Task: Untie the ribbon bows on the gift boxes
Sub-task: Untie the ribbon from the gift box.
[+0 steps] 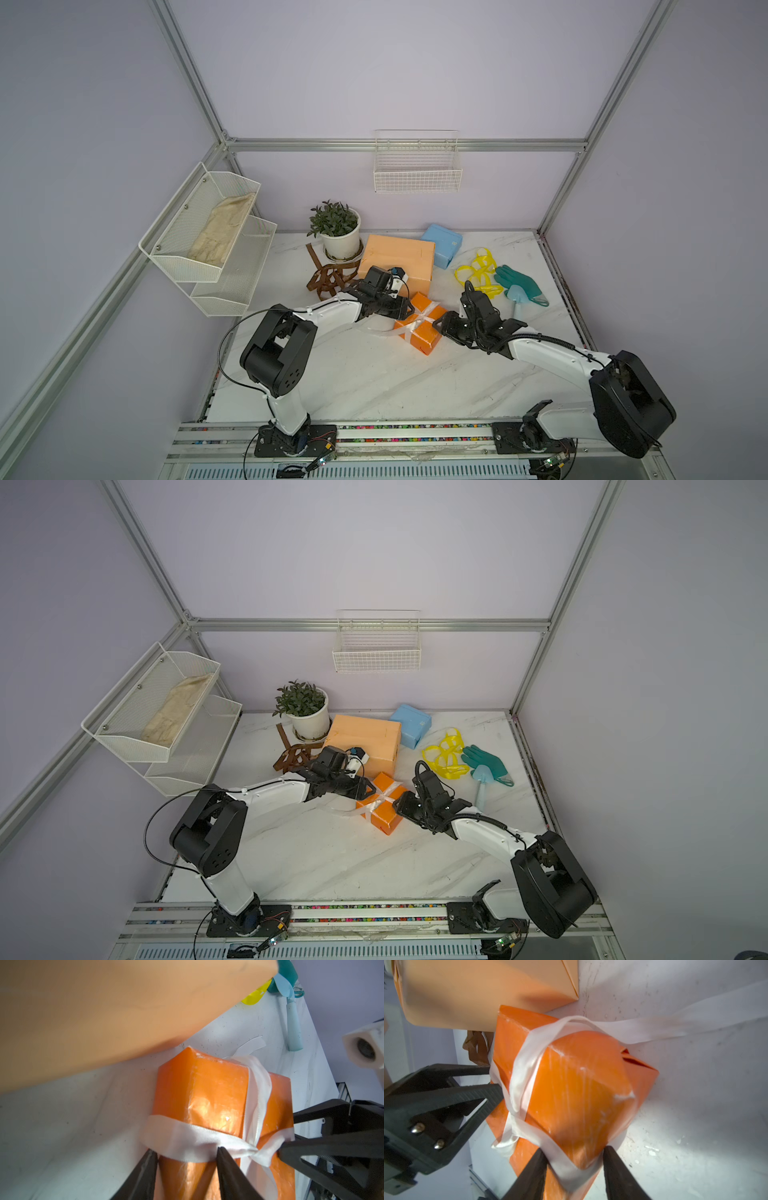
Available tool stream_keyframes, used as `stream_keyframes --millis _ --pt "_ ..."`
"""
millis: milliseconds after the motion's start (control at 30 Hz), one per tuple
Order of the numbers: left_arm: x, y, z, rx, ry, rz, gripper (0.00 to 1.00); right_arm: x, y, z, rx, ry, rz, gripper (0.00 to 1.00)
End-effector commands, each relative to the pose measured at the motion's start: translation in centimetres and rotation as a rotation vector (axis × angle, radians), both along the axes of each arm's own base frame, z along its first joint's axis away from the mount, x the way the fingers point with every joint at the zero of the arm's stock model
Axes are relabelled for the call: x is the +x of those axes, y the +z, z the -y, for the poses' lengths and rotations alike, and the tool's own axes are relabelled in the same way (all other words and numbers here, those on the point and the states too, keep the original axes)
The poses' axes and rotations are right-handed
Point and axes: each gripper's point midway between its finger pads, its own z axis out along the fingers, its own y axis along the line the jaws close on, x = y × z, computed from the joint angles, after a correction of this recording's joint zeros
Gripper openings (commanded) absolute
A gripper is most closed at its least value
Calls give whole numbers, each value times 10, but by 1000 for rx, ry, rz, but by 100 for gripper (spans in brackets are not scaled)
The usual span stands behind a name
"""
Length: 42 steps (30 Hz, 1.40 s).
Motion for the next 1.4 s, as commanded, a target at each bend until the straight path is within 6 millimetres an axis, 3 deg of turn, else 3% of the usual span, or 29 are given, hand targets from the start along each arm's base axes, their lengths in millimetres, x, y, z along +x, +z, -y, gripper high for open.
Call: stream_keyframes --millis 0,67,100,333,633,733,800,900,967,1133,1267,1367 --pt "12 26 10 -40 -26 71 37 6 6 5 -33 -22 28 27" --pt "11 28 9 -41 -25 74 25 4 6 8 -42 -31 25 16" --pt "10 29 7 -37 -19 79 23 4 6 11 -49 -38 27 15" --pt "11 21 -22 12 60 78 14 -1 5 32 -117 -74 34 0" --pt "15 1 -63 43 180 25 6 -15 -14 63 -147 -124 -15 0" --pt "14 0 -68 16 190 4 6 -15 -8 57 -117 -84 11 0" --pt "15 2 -66 6 183 5 8 -10 5 45 -80 -28 51 10" --pt "16 8 -61 -17 176 1 14 1 23 34 -81 35 94 50" --pt "18 13 -60 -30 175 7 18 5 33 31 -96 64 105 63" --pt "22 33 -55 -54 155 58 37 11 46 35 -199 139 147 63" --pt "19 52 -38 -27 60 163 51 15 49 26 -254 225 160 61" --pt "13 61 -23 23 -13 252 54 14 49 16 -290 292 165 60"
